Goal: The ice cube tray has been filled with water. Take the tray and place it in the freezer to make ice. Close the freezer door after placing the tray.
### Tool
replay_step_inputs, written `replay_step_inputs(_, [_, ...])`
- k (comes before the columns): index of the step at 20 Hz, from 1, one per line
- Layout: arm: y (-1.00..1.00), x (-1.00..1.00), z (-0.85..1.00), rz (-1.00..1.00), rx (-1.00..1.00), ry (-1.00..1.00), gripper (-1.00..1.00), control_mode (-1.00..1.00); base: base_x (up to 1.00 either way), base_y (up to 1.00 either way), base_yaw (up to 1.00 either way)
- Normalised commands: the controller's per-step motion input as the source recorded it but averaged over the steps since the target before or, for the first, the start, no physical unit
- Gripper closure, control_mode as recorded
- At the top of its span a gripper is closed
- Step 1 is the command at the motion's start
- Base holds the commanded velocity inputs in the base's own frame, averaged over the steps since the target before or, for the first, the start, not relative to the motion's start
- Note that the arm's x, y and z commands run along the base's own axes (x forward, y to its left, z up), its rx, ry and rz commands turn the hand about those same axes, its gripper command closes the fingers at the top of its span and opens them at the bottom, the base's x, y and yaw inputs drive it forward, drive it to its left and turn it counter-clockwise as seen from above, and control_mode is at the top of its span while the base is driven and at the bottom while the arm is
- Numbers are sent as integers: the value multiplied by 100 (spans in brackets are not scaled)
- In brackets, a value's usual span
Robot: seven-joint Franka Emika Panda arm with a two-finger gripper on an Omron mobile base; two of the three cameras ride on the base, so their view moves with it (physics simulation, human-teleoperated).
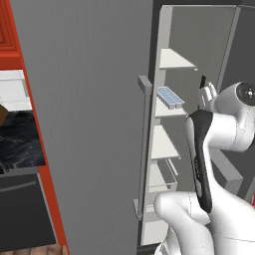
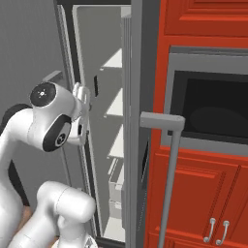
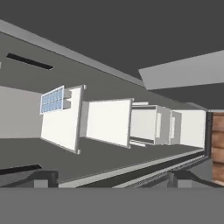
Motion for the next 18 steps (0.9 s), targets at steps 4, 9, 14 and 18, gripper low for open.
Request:
replay_step_inputs(4, [0, -77, 0, 0, 0, 0, -100, -100, 0, 0, 0])
replay_step_inputs(9, [5, -67, 0, 0, -1, -3, -100, -100, 0, 0, 0])
replay_step_inputs(14, [4, -63, 0, 0, -3, -10, -100, -100, 0, 0, 0])
replay_step_inputs(18, [1, -69, 0, 0, -1, -4, -100, -100, 0, 0, 0])
